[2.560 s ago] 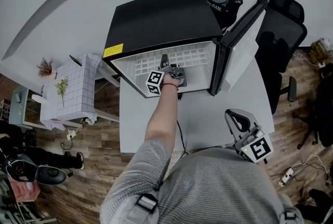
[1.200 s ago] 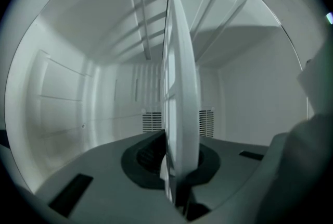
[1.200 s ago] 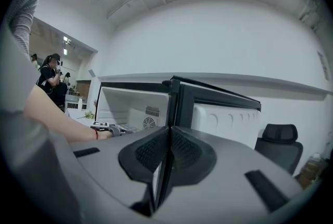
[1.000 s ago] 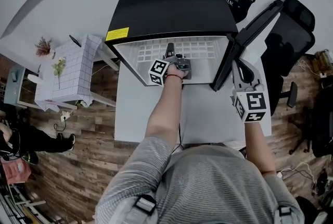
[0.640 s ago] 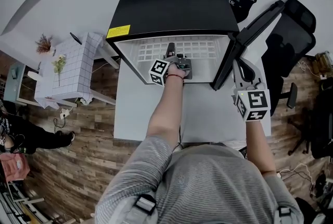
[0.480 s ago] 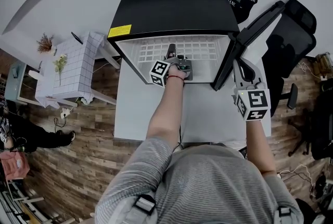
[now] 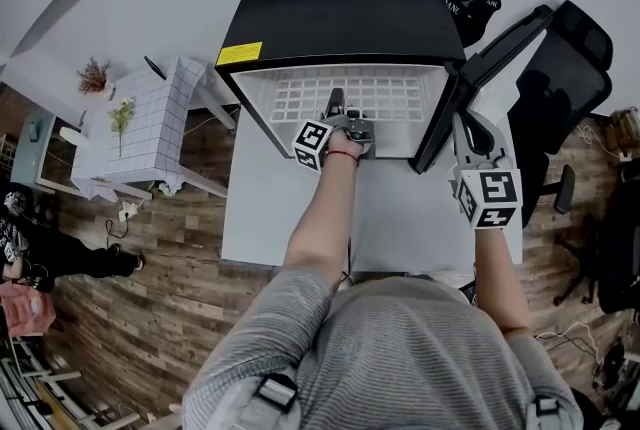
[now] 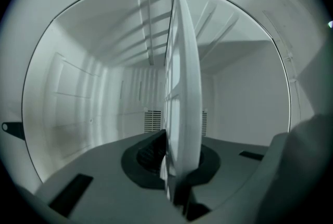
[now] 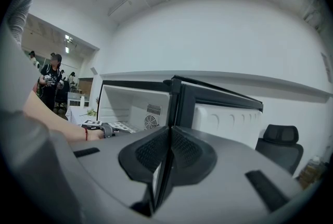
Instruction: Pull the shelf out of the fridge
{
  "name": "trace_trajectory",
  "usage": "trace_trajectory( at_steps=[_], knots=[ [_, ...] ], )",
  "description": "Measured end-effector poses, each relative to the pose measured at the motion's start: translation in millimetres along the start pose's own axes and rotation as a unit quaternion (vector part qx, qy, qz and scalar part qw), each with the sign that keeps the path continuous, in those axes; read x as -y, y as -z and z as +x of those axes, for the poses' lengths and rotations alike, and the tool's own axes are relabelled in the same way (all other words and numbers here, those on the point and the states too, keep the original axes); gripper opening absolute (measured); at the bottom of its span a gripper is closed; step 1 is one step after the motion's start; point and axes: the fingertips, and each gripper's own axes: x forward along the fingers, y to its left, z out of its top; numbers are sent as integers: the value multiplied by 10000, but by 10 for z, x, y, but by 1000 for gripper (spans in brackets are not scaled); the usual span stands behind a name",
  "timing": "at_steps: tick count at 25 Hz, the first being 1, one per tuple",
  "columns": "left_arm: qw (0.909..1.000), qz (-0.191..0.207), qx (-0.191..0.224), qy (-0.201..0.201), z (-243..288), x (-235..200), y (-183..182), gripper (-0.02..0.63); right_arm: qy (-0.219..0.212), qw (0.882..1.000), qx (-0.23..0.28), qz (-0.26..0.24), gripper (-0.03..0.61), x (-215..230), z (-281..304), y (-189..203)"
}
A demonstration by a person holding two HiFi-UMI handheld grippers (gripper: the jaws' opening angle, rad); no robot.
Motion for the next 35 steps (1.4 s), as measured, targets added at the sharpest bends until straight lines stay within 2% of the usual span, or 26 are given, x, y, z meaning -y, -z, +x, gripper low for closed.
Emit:
trace_trajectory(
  at_steps=[35],
  knots=[
    [10000,-82,28,38,-484,35,49,32,-13,10000,17,77,14,2,11,18]
  ],
)
